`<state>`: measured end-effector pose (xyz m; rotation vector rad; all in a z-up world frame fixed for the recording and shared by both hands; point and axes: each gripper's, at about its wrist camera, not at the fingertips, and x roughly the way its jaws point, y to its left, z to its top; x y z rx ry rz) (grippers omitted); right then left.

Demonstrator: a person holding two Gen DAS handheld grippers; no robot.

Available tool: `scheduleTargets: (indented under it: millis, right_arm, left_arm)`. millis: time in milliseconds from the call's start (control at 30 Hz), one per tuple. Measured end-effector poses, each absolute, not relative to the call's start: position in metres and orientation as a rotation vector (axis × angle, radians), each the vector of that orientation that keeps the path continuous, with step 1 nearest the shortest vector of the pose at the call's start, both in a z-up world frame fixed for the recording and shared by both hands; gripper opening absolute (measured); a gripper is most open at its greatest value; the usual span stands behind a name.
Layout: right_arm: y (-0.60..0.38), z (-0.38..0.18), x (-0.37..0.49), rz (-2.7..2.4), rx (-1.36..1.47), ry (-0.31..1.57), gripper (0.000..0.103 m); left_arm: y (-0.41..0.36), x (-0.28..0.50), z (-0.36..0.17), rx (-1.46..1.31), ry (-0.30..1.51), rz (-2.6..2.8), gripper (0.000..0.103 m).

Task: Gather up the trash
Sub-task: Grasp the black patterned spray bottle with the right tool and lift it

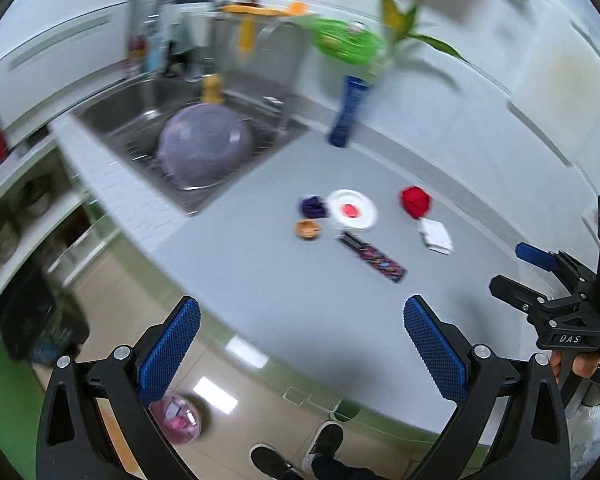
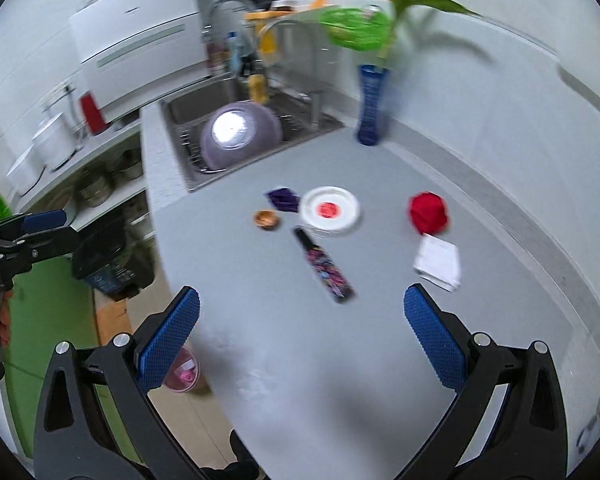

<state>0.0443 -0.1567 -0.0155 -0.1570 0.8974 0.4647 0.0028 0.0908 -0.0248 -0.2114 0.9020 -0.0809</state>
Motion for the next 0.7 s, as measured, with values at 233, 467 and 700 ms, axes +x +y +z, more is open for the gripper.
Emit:
scheduleTargets:
  millis: [233, 467, 700]
  right_arm:
    - [-0.171, -0.033, 0.065, 0.477, -0.170, 0.941, 0.100]
    - [-0.149, -0.071, 0.106, 0.558, -0.248, 1.016, 0.100]
    - [-0.123, -0.120, 0.152, 0.632, -0.337, 1.095, 0.100]
  left_arm:
    - [0.050, 0.046, -0.041, -0.154, 0.937, -0.135, 0.098]
    - [0.053, 0.084, -0.063, -0.163, 0.986, -0.079, 0.098]
    - [0.071, 0.111, -0.084, -0.192, 1.026, -0.011, 0.098]
